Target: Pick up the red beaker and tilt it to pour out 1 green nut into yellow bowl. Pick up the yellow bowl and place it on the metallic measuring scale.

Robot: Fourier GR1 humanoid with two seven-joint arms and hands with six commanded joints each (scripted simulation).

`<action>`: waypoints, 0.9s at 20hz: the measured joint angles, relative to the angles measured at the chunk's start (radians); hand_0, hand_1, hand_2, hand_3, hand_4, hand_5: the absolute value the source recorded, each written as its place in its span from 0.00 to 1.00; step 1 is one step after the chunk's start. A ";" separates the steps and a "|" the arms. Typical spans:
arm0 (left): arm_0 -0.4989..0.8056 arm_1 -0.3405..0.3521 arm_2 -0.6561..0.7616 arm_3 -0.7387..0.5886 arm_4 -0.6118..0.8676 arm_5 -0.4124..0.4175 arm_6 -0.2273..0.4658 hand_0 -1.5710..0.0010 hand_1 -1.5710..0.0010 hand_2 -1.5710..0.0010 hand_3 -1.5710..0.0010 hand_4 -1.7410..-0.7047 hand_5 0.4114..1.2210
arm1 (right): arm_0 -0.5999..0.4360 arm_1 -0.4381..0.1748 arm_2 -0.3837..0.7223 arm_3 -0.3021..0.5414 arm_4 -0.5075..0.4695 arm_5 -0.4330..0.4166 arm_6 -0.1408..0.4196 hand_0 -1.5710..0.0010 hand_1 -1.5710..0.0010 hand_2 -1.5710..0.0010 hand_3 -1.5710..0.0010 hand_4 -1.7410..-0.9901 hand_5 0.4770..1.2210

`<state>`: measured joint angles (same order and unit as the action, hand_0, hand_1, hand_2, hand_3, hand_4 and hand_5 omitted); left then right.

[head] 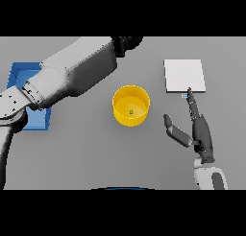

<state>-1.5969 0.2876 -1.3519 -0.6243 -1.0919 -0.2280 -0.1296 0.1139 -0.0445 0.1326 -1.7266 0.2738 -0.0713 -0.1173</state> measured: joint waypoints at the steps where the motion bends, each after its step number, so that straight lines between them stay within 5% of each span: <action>1: -0.027 0.029 0.018 0.025 0.015 0.032 -0.002 0.00 0.00 0.00 0.20 0.01 1.00 | 0.002 0.002 0.000 0.007 -0.005 0.003 -0.008 1.00 1.00 1.00 1.00 0.77 0.25; 6: -0.119 0.074 0.266 0.256 0.264 0.064 0.079 0.00 0.00 0.00 0.07 0.01 1.00 | -0.019 0.007 0.008 0.023 0.005 0.001 -0.003 1.00 1.00 1.00 1.00 0.79 0.22; 9: -0.104 0.151 0.471 0.347 0.495 0.082 0.148 0.00 0.00 0.00 0.11 0.00 1.00 | -0.041 -0.009 0.001 0.022 0.035 -0.023 0.019 1.00 1.00 1.00 1.00 0.80 0.21; 14: 0.000 0.276 0.679 0.459 0.786 0.180 0.188 0.00 0.00 0.00 0.05 0.00 1.00 | -0.033 0.016 -0.003 0.032 -0.052 0.025 -0.043 1.00 1.00 1.00 1.00 0.88 0.21; 18: 0.149 0.339 0.753 0.466 0.960 0.285 0.280 0.00 0.00 0.00 0.02 0.00 1.00 | -0.030 -0.011 -0.007 0.024 -0.063 0.049 -0.038 1.00 1.00 1.00 1.00 0.80 0.24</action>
<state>-1.4476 0.6268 -0.5989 -0.1582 -0.1318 0.0572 0.1506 0.0836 -0.0554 0.1258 -1.7022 0.2108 -0.0219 -0.1555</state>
